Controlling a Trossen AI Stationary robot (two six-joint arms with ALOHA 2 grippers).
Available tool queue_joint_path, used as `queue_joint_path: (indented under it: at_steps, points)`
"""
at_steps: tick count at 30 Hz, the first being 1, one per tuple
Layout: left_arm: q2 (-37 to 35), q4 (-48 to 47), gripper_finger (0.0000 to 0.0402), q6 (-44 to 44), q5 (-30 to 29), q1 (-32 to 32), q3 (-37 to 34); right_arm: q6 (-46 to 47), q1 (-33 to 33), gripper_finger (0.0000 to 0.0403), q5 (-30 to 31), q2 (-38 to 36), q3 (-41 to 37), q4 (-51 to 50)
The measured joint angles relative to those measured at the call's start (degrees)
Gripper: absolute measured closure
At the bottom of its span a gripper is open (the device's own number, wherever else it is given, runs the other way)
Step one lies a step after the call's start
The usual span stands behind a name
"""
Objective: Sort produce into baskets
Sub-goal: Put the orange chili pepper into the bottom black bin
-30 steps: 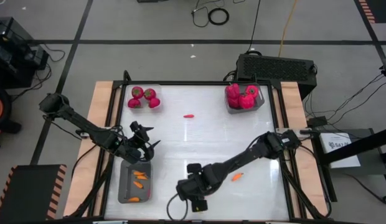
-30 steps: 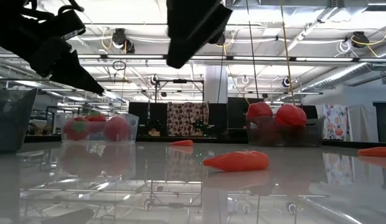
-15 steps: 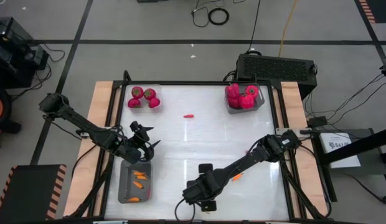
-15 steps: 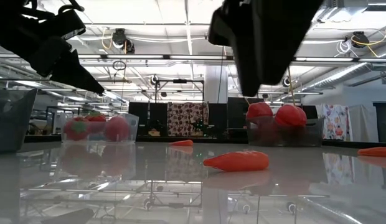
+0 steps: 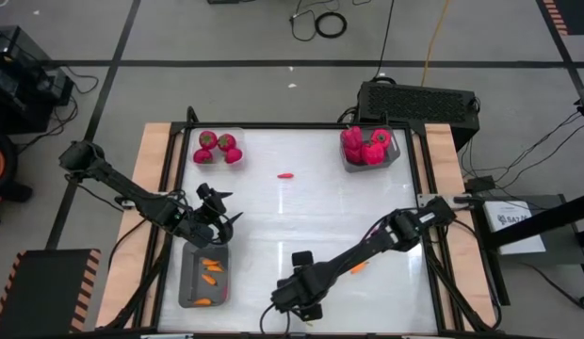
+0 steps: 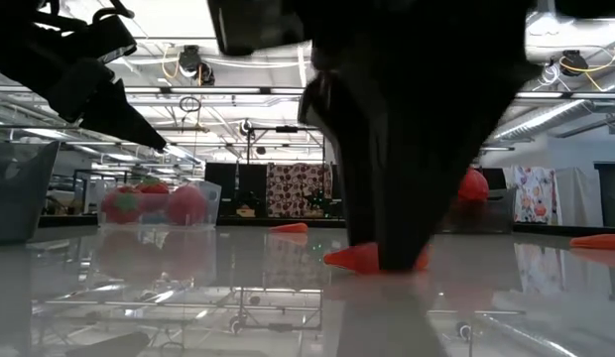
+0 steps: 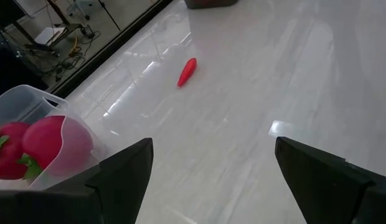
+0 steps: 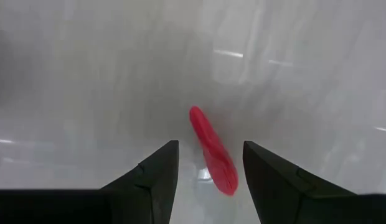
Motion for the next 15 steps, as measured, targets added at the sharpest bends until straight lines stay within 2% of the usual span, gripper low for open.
queue_joint_path:
  at_steps: [7,10,15]
  points:
    - [0.01,0.0,0.0059,-0.02,-0.02,0.01,0.0,0.1,-0.17,0.0244,-0.54,2.5,0.35,-1.21]
    - [0.0,0.01,0.0059,-0.03,-0.02,-0.01,0.0,0.05,-0.25,0.0278,0.01,2.55,0.28,-0.86]
    - [0.02,0.0,0.0059,-0.02,-0.01,0.0,0.0,-0.81,-1.07,0.0362,1.61,2.06,0.0,2.71]
